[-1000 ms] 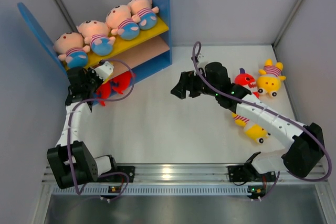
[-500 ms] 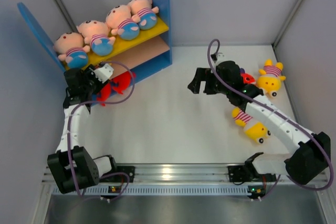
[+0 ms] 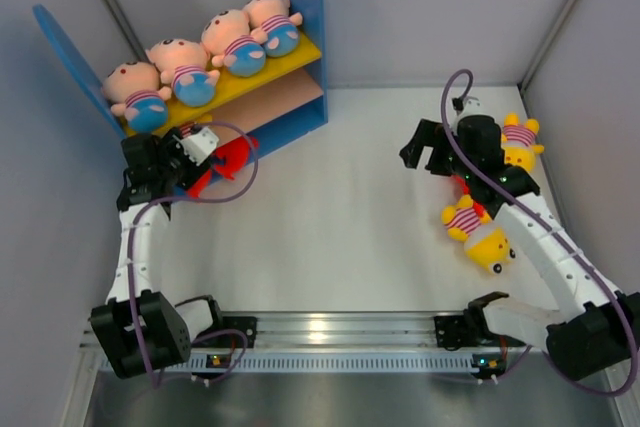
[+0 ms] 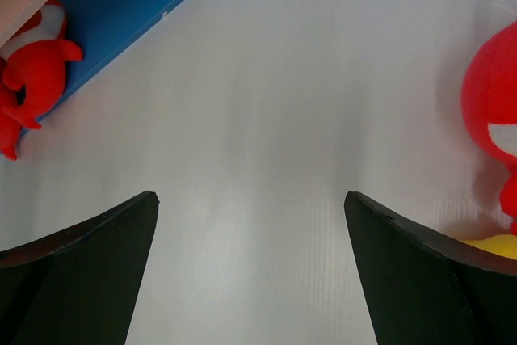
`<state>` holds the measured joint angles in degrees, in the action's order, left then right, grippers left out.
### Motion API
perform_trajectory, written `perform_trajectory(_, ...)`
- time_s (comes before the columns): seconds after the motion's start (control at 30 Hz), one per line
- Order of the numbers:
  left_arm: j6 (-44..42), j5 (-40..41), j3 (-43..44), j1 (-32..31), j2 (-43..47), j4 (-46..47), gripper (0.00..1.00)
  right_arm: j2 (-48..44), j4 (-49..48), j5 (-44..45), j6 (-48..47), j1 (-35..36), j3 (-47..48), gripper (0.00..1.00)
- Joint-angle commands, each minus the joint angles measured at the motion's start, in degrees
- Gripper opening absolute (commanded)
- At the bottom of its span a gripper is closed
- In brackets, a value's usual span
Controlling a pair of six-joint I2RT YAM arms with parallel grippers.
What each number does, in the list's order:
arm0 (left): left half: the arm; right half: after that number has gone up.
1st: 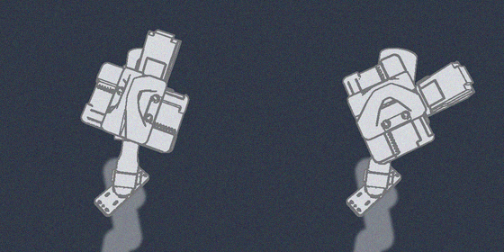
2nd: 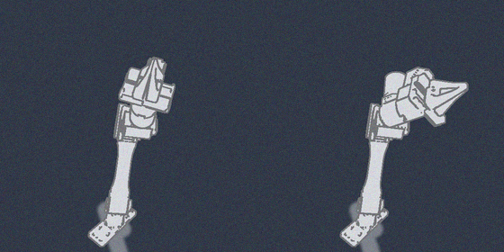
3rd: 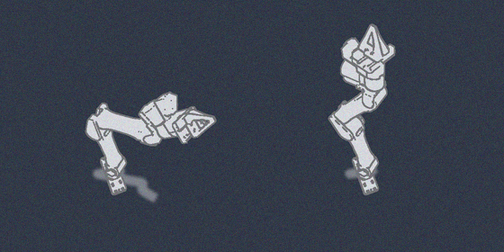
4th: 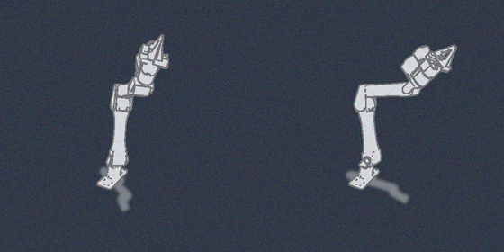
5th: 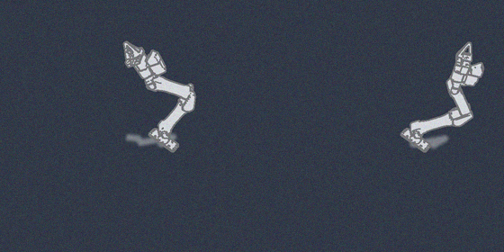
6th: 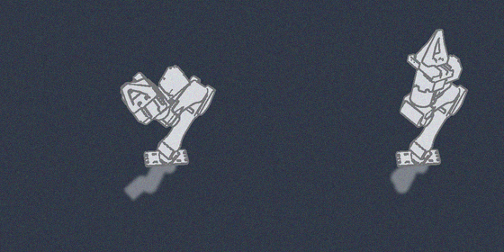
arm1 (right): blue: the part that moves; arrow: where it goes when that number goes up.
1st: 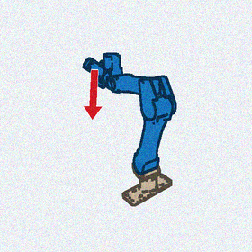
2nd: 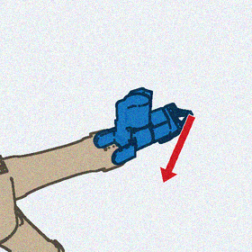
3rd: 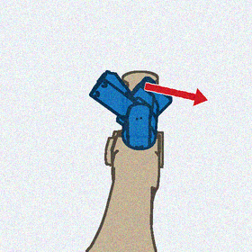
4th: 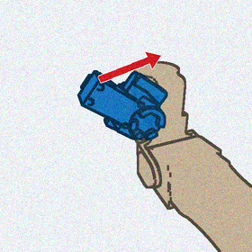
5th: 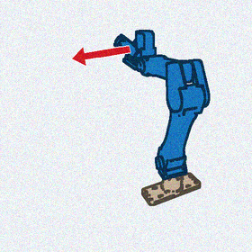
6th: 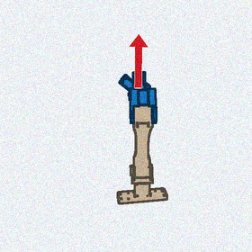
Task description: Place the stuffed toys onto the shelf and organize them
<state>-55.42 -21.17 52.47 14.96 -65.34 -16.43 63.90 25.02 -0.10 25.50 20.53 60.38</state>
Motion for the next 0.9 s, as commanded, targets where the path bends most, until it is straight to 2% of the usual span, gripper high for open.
perform_trajectory(0.0,2.1,-3.8,5.1,0.3,2.8,-6.0,0.7,-1.4,2.0,0.4,-0.1,-4.1,-0.5,1.0)
perform_trajectory(0.1,3.9,-4.8,8.7,0.4,3.6,-11.2,0.7,-1.3,3.8,1.2,0.3,-9.0,-0.2,0.99)
perform_trajectory(0.23,5.6,-6.3,11.9,0.3,4.2,-21.5,0.7,-0.9,9.0,7.9,3.2,-17.7,-0.3,0.99)
perform_trajectory(0.3,6.7,-7.9,13.4,0.2,4.4,-25.0,0.7,-1.0,10.0,7.1,3.9,-24.1,-1.5,0.99)
perform_trajectory(0.43,7.9,-8.7,14.7,-1.6,5.5,-30.3,0.7,-2.1,11.3,5.0,5.2,-29.1,-5.3,0.99)
perform_trajectory(0.6,9.4,-8.6,13.7,-5.1,7.8,-31.7,0.7,-3.7,10.6,-1.3,6.5,-28.7,-12.6,0.89)
perform_trajectory(0.8,9.1,-9.7,12.4,-8.0,9.2,-31.7,0.7,-1.2,9.4,4.0,8.3,-24.1,-18.4,0.89)
perform_trajectory(0.87,9.0,-9.6,12.3,-8.2,9.1,-31.7,0.7,0.3,8.1,8.3,8.6,-20.0,-19.3,0.89)
